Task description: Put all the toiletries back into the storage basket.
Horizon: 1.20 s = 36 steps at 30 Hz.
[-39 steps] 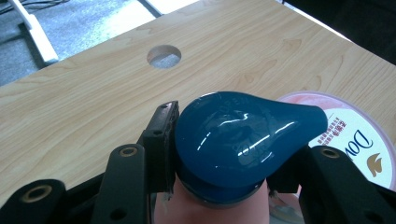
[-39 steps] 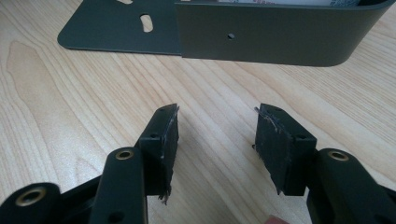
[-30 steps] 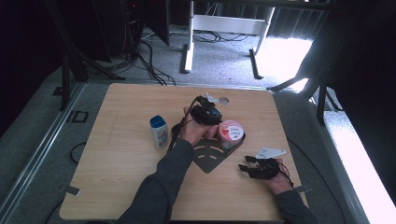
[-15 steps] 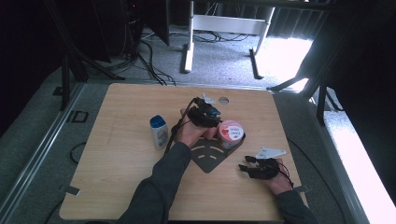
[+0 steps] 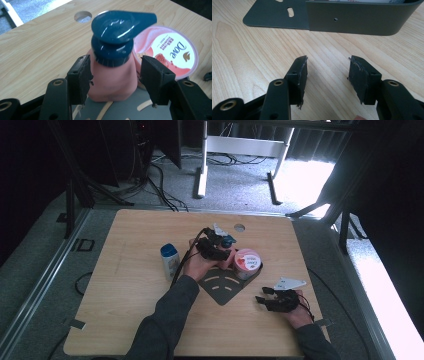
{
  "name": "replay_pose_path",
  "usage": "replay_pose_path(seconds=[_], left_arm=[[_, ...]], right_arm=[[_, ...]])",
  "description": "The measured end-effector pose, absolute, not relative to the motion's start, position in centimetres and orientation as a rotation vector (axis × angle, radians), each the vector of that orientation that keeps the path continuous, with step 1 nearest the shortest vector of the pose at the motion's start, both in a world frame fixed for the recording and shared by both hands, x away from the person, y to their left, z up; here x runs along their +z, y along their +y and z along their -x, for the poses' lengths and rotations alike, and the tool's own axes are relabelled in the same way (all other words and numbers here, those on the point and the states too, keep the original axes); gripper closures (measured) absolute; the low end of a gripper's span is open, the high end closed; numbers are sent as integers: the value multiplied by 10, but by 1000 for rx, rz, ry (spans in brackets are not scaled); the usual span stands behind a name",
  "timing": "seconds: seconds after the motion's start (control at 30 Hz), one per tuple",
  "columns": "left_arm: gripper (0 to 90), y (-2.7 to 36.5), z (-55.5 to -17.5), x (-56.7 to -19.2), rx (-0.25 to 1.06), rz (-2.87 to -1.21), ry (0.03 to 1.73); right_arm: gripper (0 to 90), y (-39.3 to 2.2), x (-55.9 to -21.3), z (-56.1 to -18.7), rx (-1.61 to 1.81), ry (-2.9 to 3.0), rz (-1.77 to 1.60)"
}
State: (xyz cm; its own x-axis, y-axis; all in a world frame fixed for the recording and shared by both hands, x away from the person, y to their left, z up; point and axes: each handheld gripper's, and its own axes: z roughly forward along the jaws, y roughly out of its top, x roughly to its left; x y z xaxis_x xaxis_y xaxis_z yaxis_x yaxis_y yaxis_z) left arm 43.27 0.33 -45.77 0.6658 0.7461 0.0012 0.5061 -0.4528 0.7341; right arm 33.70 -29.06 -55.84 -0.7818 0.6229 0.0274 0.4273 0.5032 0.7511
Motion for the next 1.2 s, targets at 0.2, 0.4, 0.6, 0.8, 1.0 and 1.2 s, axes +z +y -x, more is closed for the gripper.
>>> replay_pose_path(seconds=[0.2,0.4,0.6,0.8,1.0,1.2], left_arm=[[467,10,-429,-457,415,-2161,960],[496,16,-423,-454,369,-2176,939],[497,22,-417,-447,349,-2175,912],[513,30,-410,-440,337,-2171,882],[510,37,-405,-434,329,-2187,873],[502,42,-398,-429,336,-2198,854]], right_arm=[[485,-291,-558,-337,1147,2502,-893],[485,-291,-558,-337,1145,2502,-891],[485,-290,-558,-337,1145,2501,-891],[485,-290,-558,-337,1142,2499,-887],[485,-290,-558,-337,1143,2499,-892],[485,-290,-558,-337,1143,2498,-890]])
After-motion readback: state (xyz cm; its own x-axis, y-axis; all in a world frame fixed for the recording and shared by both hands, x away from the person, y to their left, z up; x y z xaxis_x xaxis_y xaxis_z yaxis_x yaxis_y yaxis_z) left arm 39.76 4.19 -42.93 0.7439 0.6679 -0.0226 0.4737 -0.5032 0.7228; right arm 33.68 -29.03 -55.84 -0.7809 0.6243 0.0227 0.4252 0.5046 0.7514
